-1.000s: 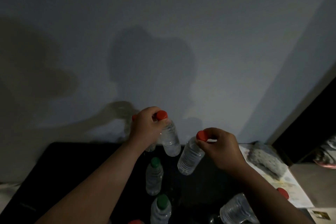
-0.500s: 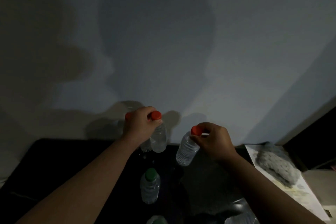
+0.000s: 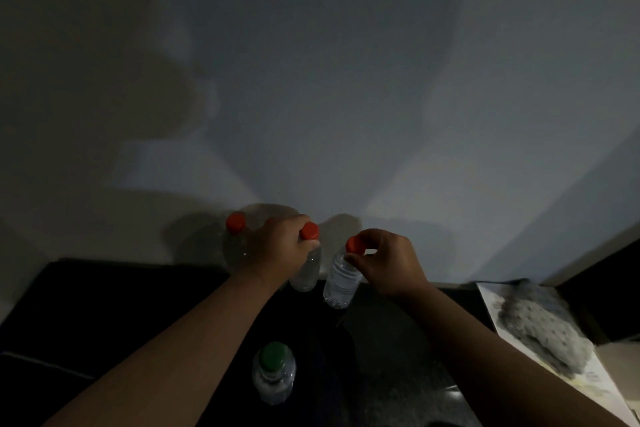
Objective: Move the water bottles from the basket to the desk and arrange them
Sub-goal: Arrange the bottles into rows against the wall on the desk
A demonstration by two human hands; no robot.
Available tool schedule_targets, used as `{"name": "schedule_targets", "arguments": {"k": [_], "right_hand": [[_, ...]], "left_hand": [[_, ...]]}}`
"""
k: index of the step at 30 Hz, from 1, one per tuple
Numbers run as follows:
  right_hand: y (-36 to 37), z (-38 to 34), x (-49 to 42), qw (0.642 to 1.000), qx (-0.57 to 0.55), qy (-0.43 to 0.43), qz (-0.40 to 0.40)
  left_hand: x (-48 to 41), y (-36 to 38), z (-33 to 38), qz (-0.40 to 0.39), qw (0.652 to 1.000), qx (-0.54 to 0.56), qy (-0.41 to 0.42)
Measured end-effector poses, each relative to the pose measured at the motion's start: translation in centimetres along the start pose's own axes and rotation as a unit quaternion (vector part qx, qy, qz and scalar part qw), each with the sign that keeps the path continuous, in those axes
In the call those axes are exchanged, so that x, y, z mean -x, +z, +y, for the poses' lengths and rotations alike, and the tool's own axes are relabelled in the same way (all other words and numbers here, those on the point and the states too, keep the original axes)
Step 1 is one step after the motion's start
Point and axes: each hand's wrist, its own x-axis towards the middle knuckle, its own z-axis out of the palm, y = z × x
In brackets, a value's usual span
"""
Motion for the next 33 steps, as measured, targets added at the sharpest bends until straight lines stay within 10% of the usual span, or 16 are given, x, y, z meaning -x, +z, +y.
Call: {"name": "schedule_targets", "arguments": {"k": [13, 19, 27, 33], "right_hand": [[1.9, 1.2, -1.1, 1.000, -0.005, -0.002, -0.008], [2.8, 1.8, -0.8, 0.999, 0.007, 0.013, -0.033], [4.6, 1.5, -0.1, 0.999, -0.039, 0.023, -0.029], [5.1, 1.7, -1.5, 0.998, -0.053, 0.035, -0.021]], "left_hand": [[0.3, 2.1, 0.4, 0.027, 0.990, -0.141, 0.012], [2.2, 0.6, -1.7, 0.160, 0.957, -0.213, 0.115], [1.8, 0.0, -6.3, 0.019, 0.957, -0.289, -0.025], [1.7, 0.8, -7.0, 0.058, 0.968, -0.245, -0.001]]}}
